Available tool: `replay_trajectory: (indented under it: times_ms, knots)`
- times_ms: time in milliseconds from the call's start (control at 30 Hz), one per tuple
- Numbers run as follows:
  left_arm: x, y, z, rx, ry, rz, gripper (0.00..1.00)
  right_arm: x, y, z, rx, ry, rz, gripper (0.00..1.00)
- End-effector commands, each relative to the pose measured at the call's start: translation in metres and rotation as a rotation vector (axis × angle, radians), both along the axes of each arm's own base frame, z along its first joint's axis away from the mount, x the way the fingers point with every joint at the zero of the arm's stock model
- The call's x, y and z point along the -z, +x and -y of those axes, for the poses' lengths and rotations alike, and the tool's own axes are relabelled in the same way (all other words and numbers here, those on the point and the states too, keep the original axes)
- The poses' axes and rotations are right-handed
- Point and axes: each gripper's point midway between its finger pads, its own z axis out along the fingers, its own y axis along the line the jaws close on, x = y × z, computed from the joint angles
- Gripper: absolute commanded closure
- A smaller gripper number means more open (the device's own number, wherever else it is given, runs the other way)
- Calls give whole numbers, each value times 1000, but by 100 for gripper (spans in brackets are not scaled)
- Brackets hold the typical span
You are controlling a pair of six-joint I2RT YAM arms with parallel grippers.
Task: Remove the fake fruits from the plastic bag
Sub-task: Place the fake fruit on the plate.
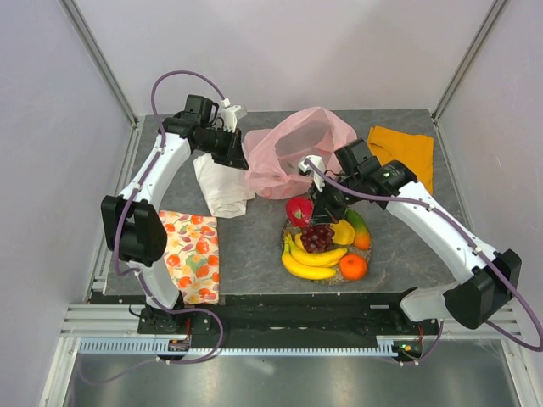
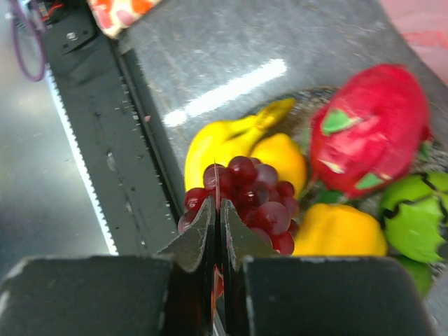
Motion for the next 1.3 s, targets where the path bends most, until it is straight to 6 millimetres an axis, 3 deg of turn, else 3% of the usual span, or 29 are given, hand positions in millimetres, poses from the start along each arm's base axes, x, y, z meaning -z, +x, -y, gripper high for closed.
replay_trajectory:
  times_ms: [0, 233, 267, 433, 500, 567, 900, 1067, 1133, 1167, 1267]
  knots:
    - [-15, 4, 3, 29, -17, 59, 83, 9, 26, 12, 63, -26, 36, 100]
    - [-12, 6, 7, 37, -27, 47, 83, 30, 38, 25, 126, -88, 28, 96]
    - [-12, 6, 8, 37, -29, 46, 83, 33, 40, 27, 140, -98, 26, 84]
    - [-11, 10, 11, 41, -33, 43, 83, 28, 47, 29, 170, -108, 47, 56]
    - [-12, 10, 12, 45, -39, 44, 83, 26, 49, 30, 181, -115, 56, 40]
    - [-10, 11, 14, 48, -41, 40, 83, 22, 53, 32, 192, -127, 77, 34]
    - [-11, 15, 19, 56, -61, 31, 83, -6, 65, 36, 234, -103, 156, 28]
    - [-13, 14, 19, 59, -64, 34, 84, -45, 99, 46, 301, -95, 282, 21]
    - [-15, 14, 18, 58, -59, 48, 84, -59, 120, 56, 372, -108, 342, 12]
    - [-18, 16, 17, 54, -55, 57, 84, -62, 127, 61, 397, -117, 359, 2]
    - [-25, 20, 17, 56, -55, 83, 58, -69, 153, 79, 508, -143, 429, 2]
